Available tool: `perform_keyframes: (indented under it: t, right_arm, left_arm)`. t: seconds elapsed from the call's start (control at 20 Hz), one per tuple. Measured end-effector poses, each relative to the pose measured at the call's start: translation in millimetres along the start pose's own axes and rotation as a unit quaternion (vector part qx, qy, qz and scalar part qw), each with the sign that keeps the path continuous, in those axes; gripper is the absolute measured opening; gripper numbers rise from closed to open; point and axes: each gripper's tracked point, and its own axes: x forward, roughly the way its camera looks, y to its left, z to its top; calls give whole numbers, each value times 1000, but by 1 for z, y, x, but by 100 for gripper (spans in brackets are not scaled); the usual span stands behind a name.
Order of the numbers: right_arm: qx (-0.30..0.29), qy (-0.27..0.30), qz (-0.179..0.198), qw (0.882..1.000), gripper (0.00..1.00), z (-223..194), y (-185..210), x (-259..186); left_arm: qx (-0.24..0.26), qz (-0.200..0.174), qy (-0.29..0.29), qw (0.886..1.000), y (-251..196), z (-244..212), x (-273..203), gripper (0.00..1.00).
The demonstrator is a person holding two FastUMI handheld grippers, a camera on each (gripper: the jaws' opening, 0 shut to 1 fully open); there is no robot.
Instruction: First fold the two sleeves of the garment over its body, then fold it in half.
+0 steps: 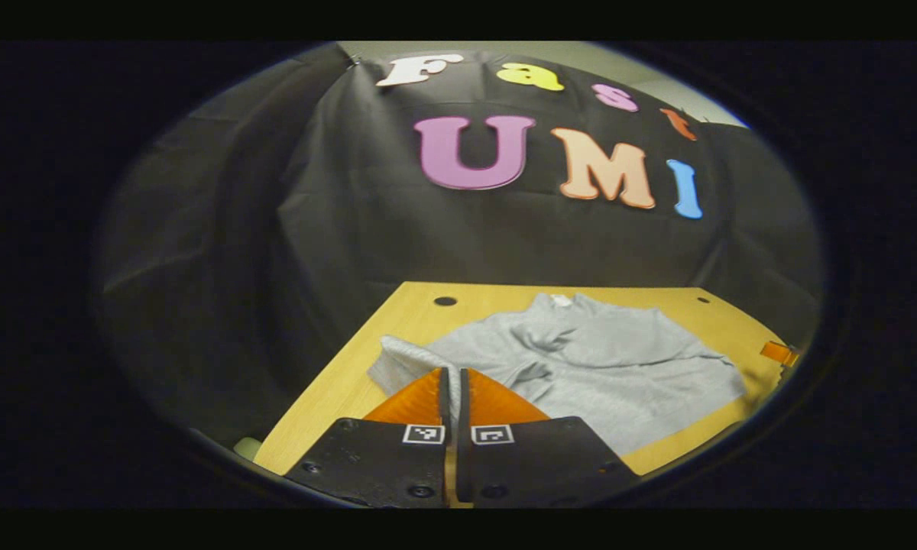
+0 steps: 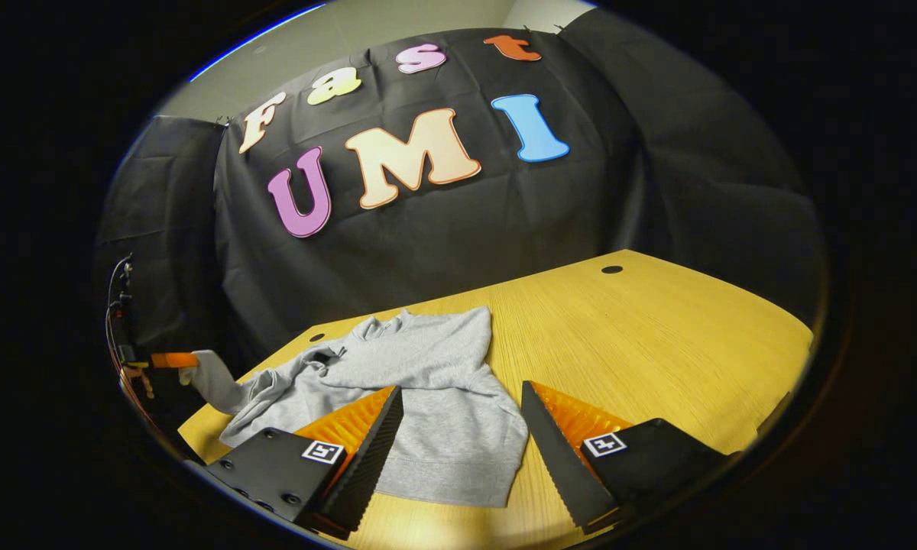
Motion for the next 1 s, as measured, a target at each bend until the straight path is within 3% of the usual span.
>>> perform_keyframes:
  t: [0.2,0.4,0.7,1.0]
  right_arm:
    - [3,-6,-1,1000,97,6,-1,-9]
    - [-4,-1,-14,1000,98,3,-9,-16]
    - [-9,8,-25,1000,98,-4,-16,-23]
    - [-11,30,-14,999,98,-17,-8,-23]
  left_arm:
    - [31,-78,-31,996,-78,46,50,0]
    - [35,-163,-54,985,-168,77,82,0]
    - [35,-259,-44,964,-290,76,119,0]
    - [53,-265,2,963,-354,28,169,0]
